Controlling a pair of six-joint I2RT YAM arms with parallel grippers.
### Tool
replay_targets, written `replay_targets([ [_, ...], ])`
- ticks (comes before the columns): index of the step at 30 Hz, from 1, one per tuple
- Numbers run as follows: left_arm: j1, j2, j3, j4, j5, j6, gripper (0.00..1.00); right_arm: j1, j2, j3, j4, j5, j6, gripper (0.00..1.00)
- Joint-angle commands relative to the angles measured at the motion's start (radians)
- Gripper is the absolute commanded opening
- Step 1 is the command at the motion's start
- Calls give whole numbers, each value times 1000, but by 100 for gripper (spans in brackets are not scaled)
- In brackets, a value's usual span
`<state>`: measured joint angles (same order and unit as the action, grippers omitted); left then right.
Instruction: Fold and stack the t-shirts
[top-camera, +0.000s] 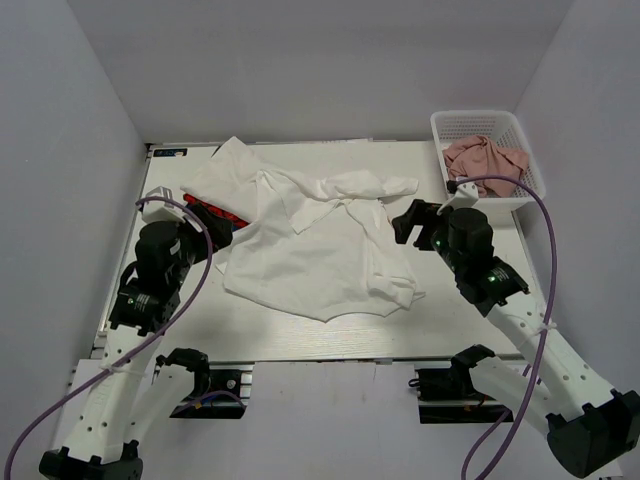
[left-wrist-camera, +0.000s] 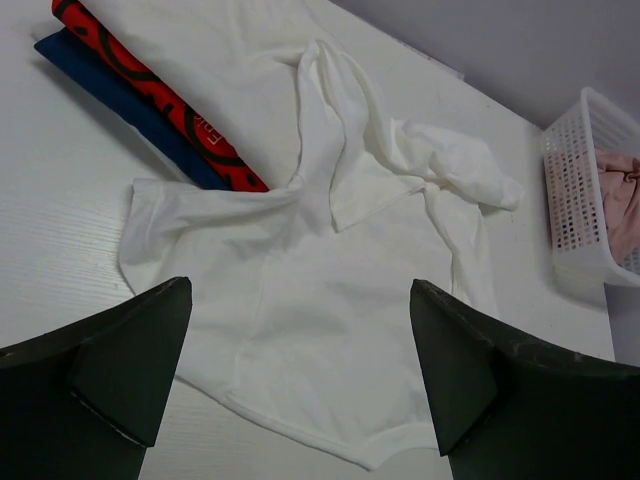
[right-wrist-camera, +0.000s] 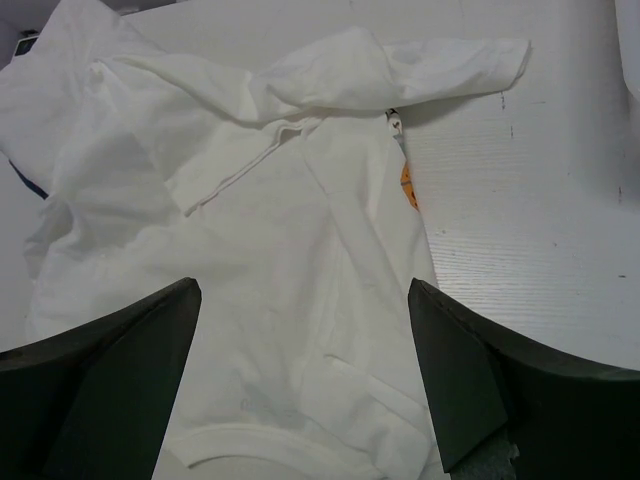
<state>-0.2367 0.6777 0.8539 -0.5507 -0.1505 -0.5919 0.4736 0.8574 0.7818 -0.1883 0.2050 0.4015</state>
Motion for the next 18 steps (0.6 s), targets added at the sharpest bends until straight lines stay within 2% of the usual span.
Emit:
replay_targets([
  [1,7,3,16,-14,-21,-14,100,-1,-1,-7,40,-24,5,90],
  [8,7,25,25,8,-50,-14,100,5,58,-52,122,-134,-38,90],
  [11,7,74,37,44,-78,-14,100,19,156,-35,173,-234,-85,90],
  [16,16,209,91,159,-44,6,100,74,470,109,176,-283,-112,90],
  [18,16,319,149,183,-44,30,100,106,580,178,174,-270,-115,90],
])
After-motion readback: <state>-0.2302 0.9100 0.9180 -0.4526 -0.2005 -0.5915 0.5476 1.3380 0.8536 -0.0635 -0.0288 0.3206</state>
